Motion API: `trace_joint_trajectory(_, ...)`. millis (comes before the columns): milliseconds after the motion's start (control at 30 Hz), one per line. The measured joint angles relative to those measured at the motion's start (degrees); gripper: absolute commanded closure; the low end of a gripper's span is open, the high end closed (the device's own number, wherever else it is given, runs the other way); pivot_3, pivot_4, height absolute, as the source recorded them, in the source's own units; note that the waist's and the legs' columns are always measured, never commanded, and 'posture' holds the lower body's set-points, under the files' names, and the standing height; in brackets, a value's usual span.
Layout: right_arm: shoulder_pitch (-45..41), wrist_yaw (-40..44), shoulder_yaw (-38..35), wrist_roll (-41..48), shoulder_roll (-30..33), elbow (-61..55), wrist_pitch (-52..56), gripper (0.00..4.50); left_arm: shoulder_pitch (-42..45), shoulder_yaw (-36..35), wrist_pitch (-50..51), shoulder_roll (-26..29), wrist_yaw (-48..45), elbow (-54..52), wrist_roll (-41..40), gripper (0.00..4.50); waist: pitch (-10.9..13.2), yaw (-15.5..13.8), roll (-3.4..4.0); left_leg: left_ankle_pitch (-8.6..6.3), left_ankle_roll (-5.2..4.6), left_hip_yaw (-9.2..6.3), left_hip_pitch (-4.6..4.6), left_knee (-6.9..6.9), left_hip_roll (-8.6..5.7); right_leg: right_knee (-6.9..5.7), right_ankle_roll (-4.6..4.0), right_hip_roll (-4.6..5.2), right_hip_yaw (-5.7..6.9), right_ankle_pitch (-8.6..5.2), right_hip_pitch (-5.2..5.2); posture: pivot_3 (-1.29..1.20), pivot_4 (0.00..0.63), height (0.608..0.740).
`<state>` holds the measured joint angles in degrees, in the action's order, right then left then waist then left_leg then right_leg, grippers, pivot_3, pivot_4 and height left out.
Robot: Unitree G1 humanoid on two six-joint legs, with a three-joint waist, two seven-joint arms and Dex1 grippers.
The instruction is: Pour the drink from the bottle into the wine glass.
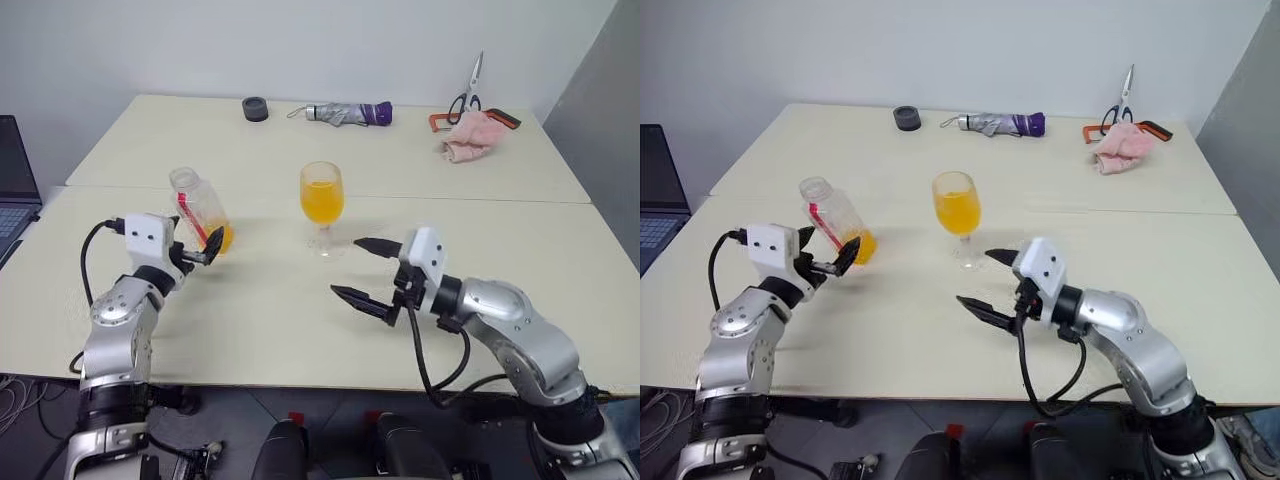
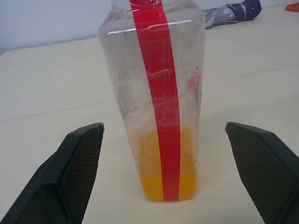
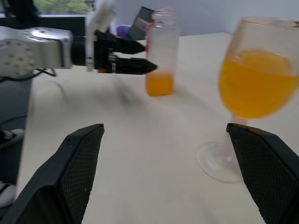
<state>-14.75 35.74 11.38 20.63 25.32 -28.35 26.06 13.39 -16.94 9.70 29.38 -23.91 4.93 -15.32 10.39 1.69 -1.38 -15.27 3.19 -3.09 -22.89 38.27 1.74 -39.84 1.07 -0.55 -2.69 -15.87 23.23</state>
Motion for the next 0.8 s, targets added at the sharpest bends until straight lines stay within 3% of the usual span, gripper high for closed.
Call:
trace_joint_trajectory(233,8.97,-7.32,-5.38,-4.45,-7.52,9.1,-12.19,0.0,-7.43,-0.32,1.28,-2.36,4.64,-10.08,1.06,0.04,-0.02,0.0,-0.03,0.01,0.01,0.07,0.09,-0.15,0.0,0.01,-0.01,0.01,-0.06,0.0,-0.02,0.0,0.15,0.74)
trace_joint_trajectory(467,8.8,-16.84,-11.92,-9.88,-12.48,20.27,-22.04,0.0,-11.05,-0.2,0.11,-5.1,6.09,-13.38,1.73,0.04,-0.02,0.0,-0.03,0.03,0.06,0.04,0.13,-0.2,0.02,-0.02,-0.08,-0.05,-0.04,-0.04,-0.02,0.0,0.15,0.74)
trace_joint_trajectory(800,7.03,-18.56,-13.07,-10.4,-14.06,25.01,-24.18,0.0,-11.68,-0.27,-0.21,-6.07,6.47,-13.56,1.57,0.04,-0.02,0.01,-0.03,0.03,0.06,0.05,0.14,-0.22,0.01,-0.02,-0.11,-0.05,-0.04,-0.06,-0.02,0.0,0.15,0.74)
